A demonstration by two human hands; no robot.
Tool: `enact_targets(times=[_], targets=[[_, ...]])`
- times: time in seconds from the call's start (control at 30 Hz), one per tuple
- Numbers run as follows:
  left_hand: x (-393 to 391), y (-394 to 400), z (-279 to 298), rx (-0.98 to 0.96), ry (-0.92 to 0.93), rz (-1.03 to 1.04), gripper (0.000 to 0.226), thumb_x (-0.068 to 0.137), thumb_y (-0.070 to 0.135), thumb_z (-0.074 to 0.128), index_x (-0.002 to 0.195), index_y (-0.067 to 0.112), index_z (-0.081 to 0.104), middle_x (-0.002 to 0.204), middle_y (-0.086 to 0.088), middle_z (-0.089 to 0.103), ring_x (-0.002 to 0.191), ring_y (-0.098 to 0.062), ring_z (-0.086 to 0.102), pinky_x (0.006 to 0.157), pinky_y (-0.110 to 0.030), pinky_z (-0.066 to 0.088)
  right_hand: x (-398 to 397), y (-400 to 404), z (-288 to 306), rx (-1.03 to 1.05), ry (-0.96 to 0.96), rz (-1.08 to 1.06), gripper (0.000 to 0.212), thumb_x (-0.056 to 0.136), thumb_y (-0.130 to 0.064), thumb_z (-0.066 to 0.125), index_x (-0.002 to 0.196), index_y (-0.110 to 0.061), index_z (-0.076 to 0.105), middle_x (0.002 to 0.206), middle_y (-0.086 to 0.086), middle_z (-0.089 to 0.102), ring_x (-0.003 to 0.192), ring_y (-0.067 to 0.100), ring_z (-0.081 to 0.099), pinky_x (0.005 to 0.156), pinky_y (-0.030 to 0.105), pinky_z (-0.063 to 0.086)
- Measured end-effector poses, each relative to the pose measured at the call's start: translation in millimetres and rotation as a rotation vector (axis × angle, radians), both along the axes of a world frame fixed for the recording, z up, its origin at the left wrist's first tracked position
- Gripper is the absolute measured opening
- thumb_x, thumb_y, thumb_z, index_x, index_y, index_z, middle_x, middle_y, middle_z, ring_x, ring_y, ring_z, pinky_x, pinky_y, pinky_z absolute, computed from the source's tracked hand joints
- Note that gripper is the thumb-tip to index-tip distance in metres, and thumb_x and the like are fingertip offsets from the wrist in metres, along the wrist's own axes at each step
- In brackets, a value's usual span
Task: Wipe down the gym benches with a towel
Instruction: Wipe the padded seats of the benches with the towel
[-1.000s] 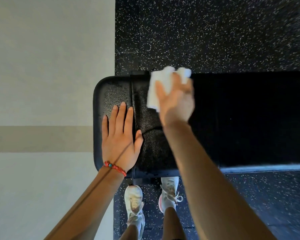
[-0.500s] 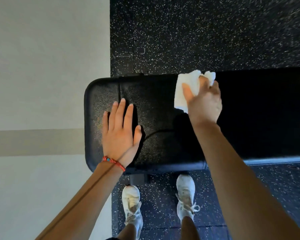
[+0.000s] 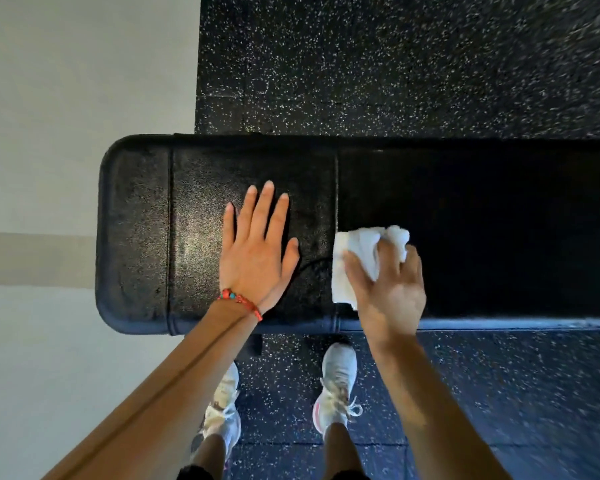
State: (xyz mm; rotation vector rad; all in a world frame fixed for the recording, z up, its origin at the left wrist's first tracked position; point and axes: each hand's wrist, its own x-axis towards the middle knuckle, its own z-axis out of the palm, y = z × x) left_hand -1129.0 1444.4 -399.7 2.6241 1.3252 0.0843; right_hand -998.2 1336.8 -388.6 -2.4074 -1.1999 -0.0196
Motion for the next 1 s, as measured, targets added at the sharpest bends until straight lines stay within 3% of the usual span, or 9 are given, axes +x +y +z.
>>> enact_targets(times=[0.1, 0.23, 0.4, 0.53, 0.67, 0.83, 1.0], targets=[[-0.1, 0.1, -0.1, 0.008, 0.006, -0.001, 0.057, 0.092, 0.035, 0.032, 0.141, 0.006, 0.039, 0.150, -0.015, 0.032, 0.139, -0.031, 0.024, 0.112, -0.046, 0.008, 22.1, 45.0, 0.8, 0.004, 0.022, -0.055, 0.039, 0.080, -0.041, 0.056, 0.099, -0.007, 0.051, 0.079, 0.021, 0.058, 0.066, 0.033, 0.057, 0.049, 0.033, 0.048], [0.7, -0.4, -0.4, 0.017, 0.023, -0.003, 0.056, 0.092, 0.034, 0.033, 0.139, 0.006, 0.041, 0.148, -0.016, 0.034, 0.138, -0.033, 0.027, 0.112, -0.048, 0.011, 52.2, 98.4, 3.6, -0.157, 0.132, -0.115, 0.046, 0.089, -0.043, 0.053, 0.116, -0.006, 0.055, 0.106, 0.020, 0.054, 0.094, 0.033, 0.052, 0.072, 0.039, 0.046], [6.8, -15.3, 3.0, 0.010, -0.014, 0.047, 0.054, 0.092, 0.033, 0.034, 0.139, 0.006, 0.041, 0.148, -0.016, 0.036, 0.137, -0.033, 0.028, 0.112, -0.047, 0.012, 34.4, 35.5, -11.1, 0.021, 0.001, -0.053, 0.041, 0.085, -0.043, 0.054, 0.099, -0.005, 0.058, 0.084, 0.022, 0.058, 0.068, 0.034, 0.056, 0.054, 0.034, 0.049], [19.8, -42.7, 1.8, 0.009, -0.013, 0.048, 0.054, 0.092, 0.033, 0.035, 0.139, 0.007, 0.040, 0.147, -0.016, 0.036, 0.137, -0.032, 0.028, 0.111, -0.048, 0.013, 13.3, -35.9, -16.9, -0.021, -0.068, 0.075, 0.038, 0.090, -0.044, 0.050, 0.102, -0.007, 0.050, 0.079, 0.021, 0.059, 0.069, 0.031, 0.052, 0.058, 0.036, 0.052], [25.9, -53.2, -1.4, 0.029, 0.004, 0.084, 0.055, 0.092, 0.034, 0.034, 0.140, 0.008, 0.037, 0.149, -0.016, 0.034, 0.138, -0.032, 0.026, 0.112, -0.049, 0.012, 29.1, -16.9, -11.3, 0.029, -0.071, 0.107, 0.036, 0.083, -0.044, 0.053, 0.098, -0.011, 0.046, 0.072, 0.017, 0.055, 0.059, 0.029, 0.054, 0.049, 0.031, 0.047], [26.1, -52.8, -1.7, 0.050, 0.006, 0.084, 0.055, 0.091, 0.033, 0.035, 0.139, 0.007, 0.039, 0.147, -0.017, 0.036, 0.136, -0.033, 0.027, 0.111, -0.049, 0.014, 70.9, 44.9, -7.8, 0.064, -0.040, 0.009, 0.041, 0.079, -0.042, 0.050, 0.090, -0.005, 0.063, 0.076, 0.019, 0.058, 0.062, 0.032, 0.057, 0.047, 0.034, 0.050], [29.5, -55.8, 1.6, 0.041, 0.008, 0.113, 0.054, 0.092, 0.033, 0.034, 0.138, 0.005, 0.042, 0.147, -0.017, 0.037, 0.136, -0.033, 0.028, 0.111, -0.050, 0.016, 56.5, -18.0, -12.3, 0.076, -0.035, 0.021, 0.038, 0.082, -0.044, 0.052, 0.100, -0.011, 0.048, 0.080, 0.020, 0.058, 0.065, 0.032, 0.057, 0.051, 0.034, 0.050]])
